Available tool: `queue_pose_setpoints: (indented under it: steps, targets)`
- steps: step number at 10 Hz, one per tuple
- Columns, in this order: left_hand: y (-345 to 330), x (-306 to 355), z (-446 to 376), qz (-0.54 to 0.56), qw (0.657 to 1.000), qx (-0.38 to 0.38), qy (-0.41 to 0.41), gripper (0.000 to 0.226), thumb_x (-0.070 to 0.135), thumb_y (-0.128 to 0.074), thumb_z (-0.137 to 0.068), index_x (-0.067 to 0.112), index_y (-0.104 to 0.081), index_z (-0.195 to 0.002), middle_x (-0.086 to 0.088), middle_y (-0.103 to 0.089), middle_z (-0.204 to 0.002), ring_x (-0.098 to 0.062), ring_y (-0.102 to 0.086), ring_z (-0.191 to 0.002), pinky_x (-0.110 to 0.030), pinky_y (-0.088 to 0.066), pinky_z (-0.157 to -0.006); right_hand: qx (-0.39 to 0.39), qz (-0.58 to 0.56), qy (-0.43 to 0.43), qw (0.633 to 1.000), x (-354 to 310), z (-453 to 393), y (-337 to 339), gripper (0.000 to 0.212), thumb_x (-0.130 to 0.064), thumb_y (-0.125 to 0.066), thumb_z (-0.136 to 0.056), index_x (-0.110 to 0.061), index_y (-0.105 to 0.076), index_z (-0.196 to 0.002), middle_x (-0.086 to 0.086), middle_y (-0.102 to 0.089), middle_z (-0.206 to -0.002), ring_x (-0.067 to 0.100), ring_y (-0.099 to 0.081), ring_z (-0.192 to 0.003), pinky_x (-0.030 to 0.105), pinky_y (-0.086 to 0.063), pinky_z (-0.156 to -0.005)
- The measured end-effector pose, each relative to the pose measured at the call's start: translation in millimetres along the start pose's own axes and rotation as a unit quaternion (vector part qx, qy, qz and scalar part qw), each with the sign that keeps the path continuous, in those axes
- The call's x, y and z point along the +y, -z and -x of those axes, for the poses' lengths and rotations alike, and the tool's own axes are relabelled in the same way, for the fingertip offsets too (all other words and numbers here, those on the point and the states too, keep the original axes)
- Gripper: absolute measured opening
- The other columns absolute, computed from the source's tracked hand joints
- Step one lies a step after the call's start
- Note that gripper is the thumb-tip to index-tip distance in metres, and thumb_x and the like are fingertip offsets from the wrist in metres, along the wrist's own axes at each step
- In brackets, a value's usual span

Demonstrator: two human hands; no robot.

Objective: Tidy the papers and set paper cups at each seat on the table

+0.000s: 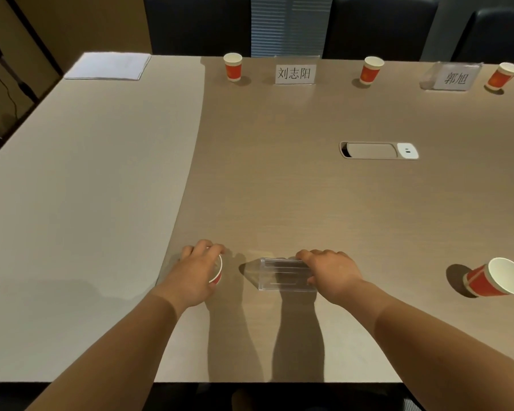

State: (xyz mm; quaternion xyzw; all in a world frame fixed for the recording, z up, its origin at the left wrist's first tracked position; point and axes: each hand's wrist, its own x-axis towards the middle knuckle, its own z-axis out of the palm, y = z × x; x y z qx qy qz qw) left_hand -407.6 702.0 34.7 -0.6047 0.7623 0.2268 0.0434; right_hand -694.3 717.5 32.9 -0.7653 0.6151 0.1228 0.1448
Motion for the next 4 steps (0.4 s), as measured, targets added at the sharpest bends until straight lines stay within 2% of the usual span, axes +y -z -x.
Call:
queue_pose_setpoints:
  steps: [2,3,4]
  targets:
    - [2,-1,11,-0.034,0.999,0.034,0.0,0.099,0.033,-0.078,-0.072,0.042,-0.016,-0.148,0.001,-0.012,-0.161,-0.031,-0.013,-0.147,-0.047,-0.021,-0.118,-0.008,0.014,-0.006,1.0,-2,2,3,0.047,-0.021,-0.059,-0.091,-0.031,-0.041,-0.134,0.0,-0.062,-0.124,0.027,-0.057,-0.113,0.038,-0.04,-0.091]
    - [0,-3,22,-0.049,0.996,0.068,-0.012,0.1,0.042,-0.076,-0.071,0.043,-0.013,-0.149,0.0,-0.01,-0.162,-0.033,-0.008,-0.149,-0.049,-0.013,-0.12,0.001,0.017,-0.001,1.0,-2,3,4,0.053,-0.023,-0.062,-0.09,-0.03,-0.039,-0.137,-0.001,-0.059,-0.131,0.026,-0.052,-0.12,0.039,-0.038,-0.097]
    - [3,-3,40,-0.034,0.991,0.124,-0.038,0.082,0.043,-0.073,-0.076,0.038,-0.029,-0.146,0.002,-0.025,-0.157,-0.028,-0.018,-0.146,-0.045,-0.015,-0.119,0.015,0.008,0.001,1.0,-6,9,10,0.07,-0.032,-0.067,-0.087,-0.028,-0.03,-0.147,-0.003,-0.041,-0.151,0.025,-0.035,-0.14,0.042,-0.029,-0.111]
